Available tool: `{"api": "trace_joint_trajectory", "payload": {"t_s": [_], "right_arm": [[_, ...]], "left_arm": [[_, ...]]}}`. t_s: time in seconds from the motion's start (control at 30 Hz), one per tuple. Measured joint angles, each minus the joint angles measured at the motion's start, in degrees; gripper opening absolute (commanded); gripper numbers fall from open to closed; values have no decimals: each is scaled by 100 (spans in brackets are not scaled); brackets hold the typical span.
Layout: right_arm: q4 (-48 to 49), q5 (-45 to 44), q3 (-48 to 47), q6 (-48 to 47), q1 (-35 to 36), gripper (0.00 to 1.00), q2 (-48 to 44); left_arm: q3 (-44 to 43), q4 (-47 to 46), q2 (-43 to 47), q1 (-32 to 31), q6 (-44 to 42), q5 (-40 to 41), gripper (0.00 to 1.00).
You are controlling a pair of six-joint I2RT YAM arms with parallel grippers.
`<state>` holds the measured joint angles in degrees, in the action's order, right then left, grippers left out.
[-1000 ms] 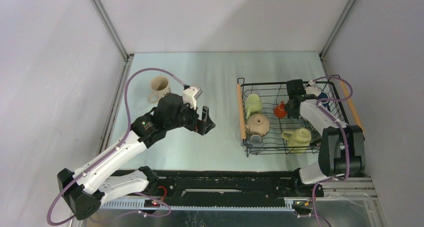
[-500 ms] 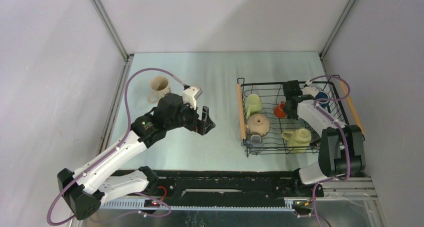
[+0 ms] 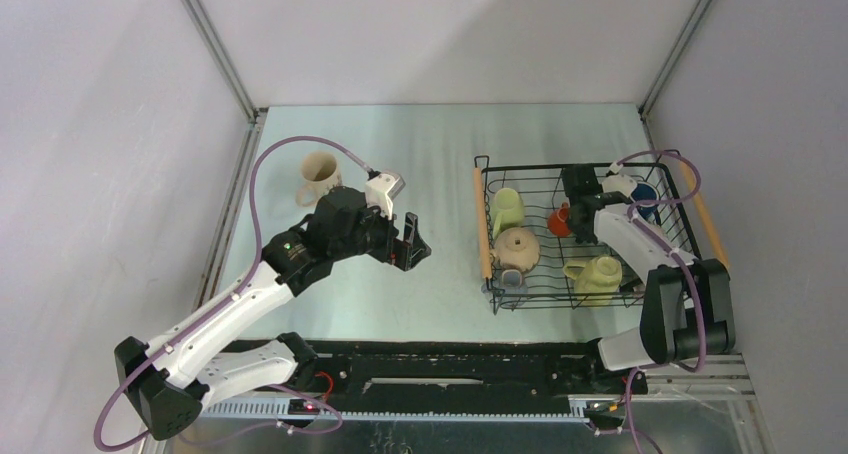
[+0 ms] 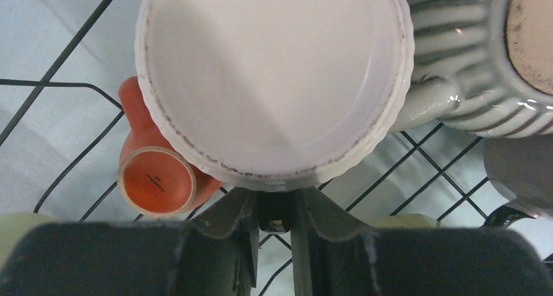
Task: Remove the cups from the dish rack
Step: Unload the cup from the dish rack.
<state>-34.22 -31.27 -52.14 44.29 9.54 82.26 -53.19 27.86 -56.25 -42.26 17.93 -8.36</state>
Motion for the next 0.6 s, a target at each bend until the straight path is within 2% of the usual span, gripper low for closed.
{"api": "trace_joint_trajectory", "payload": {"t_s": [0.6], "right_arm": [[-120, -74, 35, -164, 37, 0, -614]], "left_arm": [[0, 0, -55, 0, 0, 0, 100]]}}
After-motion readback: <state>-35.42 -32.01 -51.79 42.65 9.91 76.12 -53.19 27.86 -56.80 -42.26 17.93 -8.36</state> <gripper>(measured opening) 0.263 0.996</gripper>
